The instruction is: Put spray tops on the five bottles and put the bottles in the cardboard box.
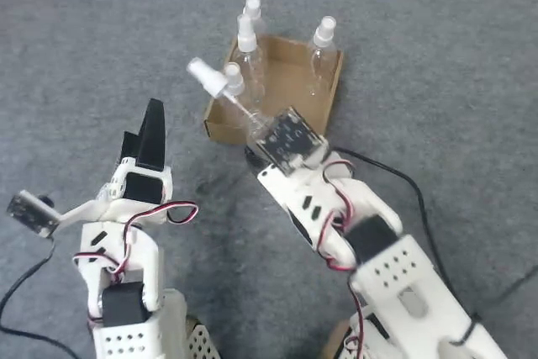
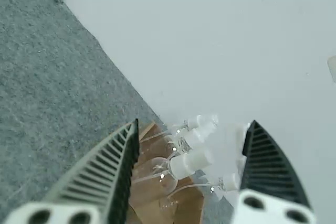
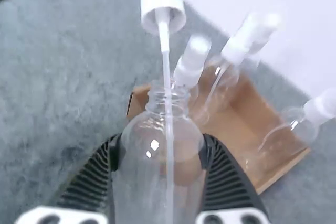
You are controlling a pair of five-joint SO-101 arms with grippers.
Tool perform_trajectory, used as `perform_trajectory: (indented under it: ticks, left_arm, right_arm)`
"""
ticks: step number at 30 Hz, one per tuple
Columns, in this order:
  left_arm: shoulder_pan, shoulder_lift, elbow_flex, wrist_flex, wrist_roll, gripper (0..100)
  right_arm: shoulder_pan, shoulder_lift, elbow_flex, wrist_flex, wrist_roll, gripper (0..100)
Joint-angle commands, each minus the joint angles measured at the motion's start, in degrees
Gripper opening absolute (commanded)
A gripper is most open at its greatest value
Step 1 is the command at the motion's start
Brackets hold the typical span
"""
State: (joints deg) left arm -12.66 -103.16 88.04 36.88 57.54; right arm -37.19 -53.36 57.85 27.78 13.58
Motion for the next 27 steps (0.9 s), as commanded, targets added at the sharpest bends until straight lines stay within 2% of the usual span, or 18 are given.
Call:
perform_trajectory:
  ticks: [1,4,14,23,27]
  left_arm:
    - [-0.35,-1.23,-0.57,-2.29,0.62,30]
    - [-0.26,-1.23,-0.57,-2.29,0.62,30]
    - [-0.18,-1.23,-0.48,-3.34,0.44,30]
    - [0.26,-1.23,-0.66,-3.52,0.35,30]
    - [3.60,-1.23,-0.84,-3.43,-0.35,30]
  right_arm:
    - [0.31,-7.60,0.26,-1.54,-0.70,1.3]
    - [-0.04,-12.00,2.11,-1.54,-0.70,1.3]
    - [-7.96,-20.09,7.30,-1.54,-0.18,1.3]
    - [-8.66,-14.11,7.38,-4.00,-0.09,1.3]
    - [-9.45,-8.84,7.38,-5.67,-0.09,1.3]
